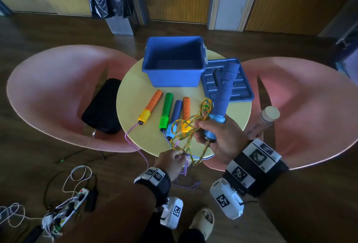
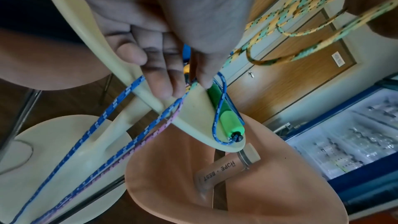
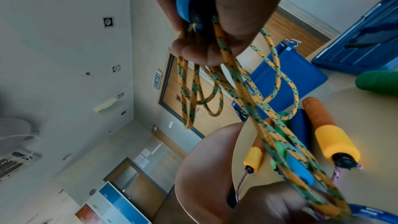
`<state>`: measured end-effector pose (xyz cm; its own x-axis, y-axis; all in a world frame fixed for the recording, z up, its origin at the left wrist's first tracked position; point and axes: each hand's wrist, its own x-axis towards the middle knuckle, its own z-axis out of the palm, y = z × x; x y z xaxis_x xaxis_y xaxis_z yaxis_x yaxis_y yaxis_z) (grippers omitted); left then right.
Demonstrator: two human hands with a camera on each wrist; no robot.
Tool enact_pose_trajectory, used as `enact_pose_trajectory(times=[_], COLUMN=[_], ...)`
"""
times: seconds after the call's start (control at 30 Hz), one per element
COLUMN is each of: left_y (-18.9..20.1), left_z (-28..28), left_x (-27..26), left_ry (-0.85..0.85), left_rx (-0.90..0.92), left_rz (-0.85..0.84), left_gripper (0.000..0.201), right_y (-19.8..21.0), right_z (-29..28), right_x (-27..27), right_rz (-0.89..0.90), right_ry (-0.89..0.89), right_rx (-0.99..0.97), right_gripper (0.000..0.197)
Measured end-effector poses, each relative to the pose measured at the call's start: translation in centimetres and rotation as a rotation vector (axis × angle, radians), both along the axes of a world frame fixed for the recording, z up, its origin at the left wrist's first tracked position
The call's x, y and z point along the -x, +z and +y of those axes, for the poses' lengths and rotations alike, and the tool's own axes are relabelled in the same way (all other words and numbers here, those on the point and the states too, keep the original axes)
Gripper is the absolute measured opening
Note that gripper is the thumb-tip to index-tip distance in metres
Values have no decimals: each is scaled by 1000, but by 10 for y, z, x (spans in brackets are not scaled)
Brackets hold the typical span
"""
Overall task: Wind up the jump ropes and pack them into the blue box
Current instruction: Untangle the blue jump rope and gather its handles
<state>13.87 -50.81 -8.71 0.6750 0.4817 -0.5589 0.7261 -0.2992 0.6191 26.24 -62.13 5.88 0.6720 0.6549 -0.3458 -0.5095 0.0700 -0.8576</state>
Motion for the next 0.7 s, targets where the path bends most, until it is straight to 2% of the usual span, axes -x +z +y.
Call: enact_pose_trajectory(times=[0.1,0.27,0.4,0.43,0.53,0.7], left_y=[-2,-1,2,4,16,33], left_z=[0,4,7,7,8,12], left_x=[4,11,11,10,7,2], left_ry=[53,84,229,267,344,393], left_rx=[-8,-110,35,58,146,224], left_rz=[-45,-85,-170,-194,-289,-373], left_gripper=[23,10,8,8,6,9], right_y=[-8,-22,-29,-32,-36,-40], right_z=[3,4,9,10,12,15], right_x=[-10,-40,-57,-60,-65,-63], right_rz=[-167,-739,-1082,-1167,-1377,-1578], right_ry=[55,282,508,575,766,984], right_rx=[158,640,877,944,1085,1268], right_gripper=[17,26,53,53,33,32])
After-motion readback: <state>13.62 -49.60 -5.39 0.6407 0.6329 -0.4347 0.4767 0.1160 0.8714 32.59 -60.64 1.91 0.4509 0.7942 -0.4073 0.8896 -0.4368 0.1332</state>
